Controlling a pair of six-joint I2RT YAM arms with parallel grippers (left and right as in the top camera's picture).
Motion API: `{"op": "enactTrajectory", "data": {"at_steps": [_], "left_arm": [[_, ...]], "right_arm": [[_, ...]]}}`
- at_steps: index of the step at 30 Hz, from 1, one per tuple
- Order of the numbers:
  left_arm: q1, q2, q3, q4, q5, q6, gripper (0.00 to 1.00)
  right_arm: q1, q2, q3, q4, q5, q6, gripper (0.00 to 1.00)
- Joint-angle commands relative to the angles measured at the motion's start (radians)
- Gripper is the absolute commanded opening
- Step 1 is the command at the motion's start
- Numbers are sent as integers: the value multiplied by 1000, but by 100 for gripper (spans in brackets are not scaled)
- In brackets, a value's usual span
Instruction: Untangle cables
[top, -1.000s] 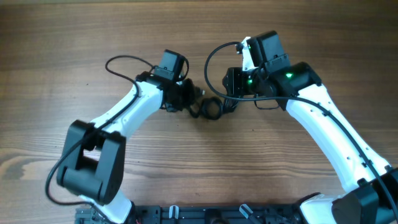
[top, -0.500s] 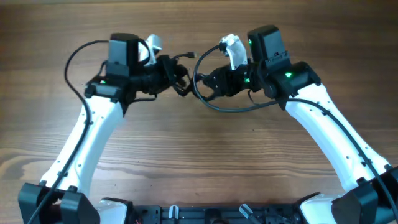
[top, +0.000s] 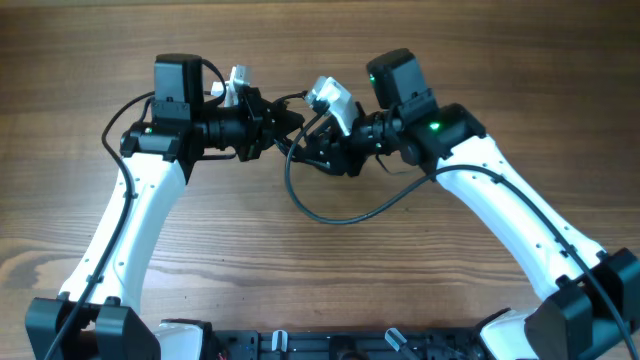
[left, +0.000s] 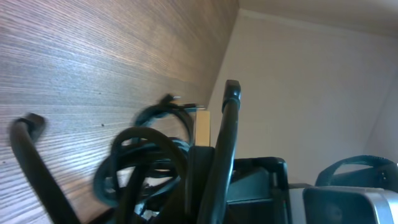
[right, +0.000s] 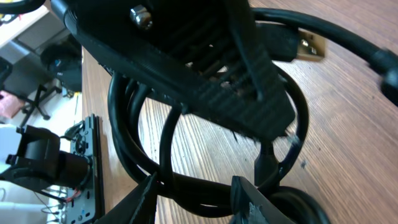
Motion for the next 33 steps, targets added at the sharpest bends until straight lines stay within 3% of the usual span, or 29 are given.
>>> {"op": "enactTrajectory", "data": {"at_steps": [1, 5, 9, 13, 15, 19, 24, 25, 26, 27, 30, 33], "left_arm": [[3, -18, 7, 7, 84, -9, 4], [4, -18, 7, 7, 88, -13, 4], [4, -18, 7, 33, 103, -62, 4], [4, -18, 7, 45, 114, -60, 4], [15, -18, 7, 40, 56, -2, 4], [70, -18, 7, -77, -208, -1, 4], [89, -18, 7, -95, -225, -1, 4], [89, -18, 7, -95, -211, -2, 4], [89, -18, 7, -94, -180, -13, 4], [89, -18, 7, -89, -132, -38, 4], [89, -18, 7, -53, 14, -71, 4], [89, -18, 7, -53, 39, -111, 4]], "right_arm": [[43, 35, 14, 29, -24, -33, 38], [44, 39, 14, 62, -24, 55, 14], [45, 50, 11, 105, -25, 151, 4], [42, 50, 10, 145, -16, 179, 4], [28, 46, 10, 145, -17, 236, 4], [15, -23, 10, 82, -24, 262, 4], [15, -43, 10, 64, -24, 303, 4], [15, -42, 10, 65, -24, 288, 9], [19, -35, 10, 66, -23, 262, 35], [26, -18, 10, 69, -23, 248, 45], [26, 45, 10, 96, -30, 248, 46], [34, 63, 10, 137, -47, 248, 45]]}}
